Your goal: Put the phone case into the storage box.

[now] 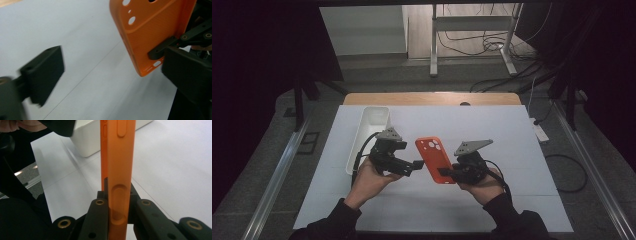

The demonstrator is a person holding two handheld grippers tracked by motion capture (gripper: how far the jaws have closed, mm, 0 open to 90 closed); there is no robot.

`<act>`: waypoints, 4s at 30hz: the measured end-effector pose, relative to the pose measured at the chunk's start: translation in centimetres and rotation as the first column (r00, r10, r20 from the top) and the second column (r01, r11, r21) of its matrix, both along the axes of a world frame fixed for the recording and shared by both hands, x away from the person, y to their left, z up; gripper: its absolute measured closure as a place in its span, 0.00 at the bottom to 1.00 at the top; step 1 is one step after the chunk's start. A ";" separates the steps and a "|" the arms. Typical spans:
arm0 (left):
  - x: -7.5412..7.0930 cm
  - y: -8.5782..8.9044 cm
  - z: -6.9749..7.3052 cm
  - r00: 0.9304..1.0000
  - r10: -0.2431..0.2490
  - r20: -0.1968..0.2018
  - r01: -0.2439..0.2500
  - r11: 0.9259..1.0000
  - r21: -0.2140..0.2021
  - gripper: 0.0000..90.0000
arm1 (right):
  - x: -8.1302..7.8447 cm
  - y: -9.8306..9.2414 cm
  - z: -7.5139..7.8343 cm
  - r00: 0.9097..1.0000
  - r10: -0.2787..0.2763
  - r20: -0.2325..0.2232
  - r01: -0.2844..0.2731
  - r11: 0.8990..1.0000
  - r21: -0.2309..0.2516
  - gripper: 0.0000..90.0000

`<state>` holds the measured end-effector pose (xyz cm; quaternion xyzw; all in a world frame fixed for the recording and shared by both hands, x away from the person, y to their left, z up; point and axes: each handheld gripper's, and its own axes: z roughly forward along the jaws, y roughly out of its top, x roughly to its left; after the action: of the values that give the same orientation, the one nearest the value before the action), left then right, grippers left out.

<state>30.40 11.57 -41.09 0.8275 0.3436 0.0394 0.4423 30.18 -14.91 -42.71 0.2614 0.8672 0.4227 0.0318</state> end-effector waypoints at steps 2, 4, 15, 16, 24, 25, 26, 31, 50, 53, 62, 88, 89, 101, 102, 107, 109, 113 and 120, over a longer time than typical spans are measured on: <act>0.0 0.0 -0.1 1.000 -0.014 -0.011 0.014 1.000 -0.010 0.23 | -0.1 0.1 0.0 1.000 -0.001 0.002 0.001 1.000 -0.002 0.94; 0.0 0.0 -0.1 1.000 -0.015 -0.017 0.015 1.000 -0.013 0.30 | -0.2 0.2 0.0 1.000 0.002 0.006 -0.002 1.000 -0.001 0.94; 0.4 0.0 -0.3 0.993 -0.039 -0.115 0.032 0.998 -0.062 0.79 | -0.4 0.5 0.0 1.000 0.008 0.019 -0.008 1.000 -0.006 0.94; 0.4 0.1 -0.3 0.991 -0.047 -0.127 0.037 0.997 -0.073 0.79 | -0.4 0.5 0.0 1.000 0.008 0.019 -0.008 1.000 -0.006 0.94; 0.6 0.6 -0.4 0.980 -0.037 -0.197 0.015 0.993 -0.114 0.98 | -0.5 0.6 0.0 0.999 0.000 0.036 0.000 1.000 -0.011 0.93; 0.6 0.6 -0.4 0.979 -0.037 -0.199 0.014 0.993 -0.115 0.98 | -0.6 0.6 0.0 0.999 0.000 0.036 0.000 1.000 -0.014 0.93; 0.6 0.6 -0.4 0.979 -0.037 -0.199 0.014 0.993 -0.115 0.99 | -0.6 0.6 0.0 0.999 0.000 0.036 0.000 1.000 -0.014 0.93; 1.0 1.2 -0.7 0.967 -0.063 -0.248 0.019 0.984 -0.175 0.99 | -0.6 0.8 -0.2 0.999 0.004 0.033 -0.003 1.000 -0.030 0.93; 0.7 0.6 -0.5 0.972 -0.004 -0.235 -0.032 0.989 -0.147 0.99 | -0.7 1.4 -0.3 0.999 -0.027 0.043 0.028 0.999 -0.029 0.52; 0.8 0.7 -0.4 0.975 0.006 -0.223 -0.038 0.989 -0.140 0.99 | -0.7 1.5 -0.3 0.997 -0.054 0.050 0.057 0.997 -0.049 0.39; 1.1 1.4 -0.1 0.979 0.026 -0.201 -0.049 0.993 -0.107 0.99 | -0.9 1.3 -0.5 0.994 -0.087 0.064 0.092 0.992 -0.091 0.13; 3.2 4.3 0.9 0.981 0.069 -0.181 -0.083 0.994 -0.070 0.99 | -2.0 -3.5 -0.7 0.980 -0.193 0.048 0.197 0.975 -0.107 0.00; 3.3 4.3 0.9 0.981 0.072 -0.180 -0.085 0.994 -0.068 0.99 | -2.1 -3.7 -0.7 0.979 -0.196 0.050 0.201 0.974 -0.109 0.00; 4.0 5.5 1.8 0.980 0.100 -0.173 -0.112 0.992 -0.062 0.99 | -3.0 -5.6 -0.9 0.974 -0.216 0.068 0.222 0.969 -0.110 0.00; 4.0 5.6 1.8 0.980 0.102 -0.174 -0.114 0.991 -0.062 0.99 | -3.1 -5.8 -0.9 0.972 -0.222 0.073 0.229 0.967 -0.110 0.00; 4.4 6.3 2.2 0.978 0.117 -0.173 -0.128 0.990 -0.052 0.99 | -3.4 -6.4 -1.0 0.969 -0.236 0.079 0.243 0.964 -0.103 0.00; 4.5 6.6 2.3 0.977 0.122 -0.176 -0.133 0.990 -0.053 0.99 | -3.5 -6.7 -1.0 0.967 -0.242 0.079 0.249 0.963 -0.103 0.00; 4.8 7.1 2.5 0.975 0.133 -0.179 -0.144 0.988 -0.052 0.99 | -3.8 -7.2 -1.1 0.966 -0.247 0.080 0.254 0.962 -0.104 0.00; 5.3 8.1 2.9 0.972 0.150 -0.183 -0.160 0.986 -0.045 0.99 | -4.3 -8.2 -1.2 0.962 -0.257 0.094 0.267 0.957 -0.115 0.00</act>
<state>35.73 19.69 -38.16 0.7849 0.4466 -0.0110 0.4294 25.87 -23.12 -43.94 0.3550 0.8480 0.3685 0.1378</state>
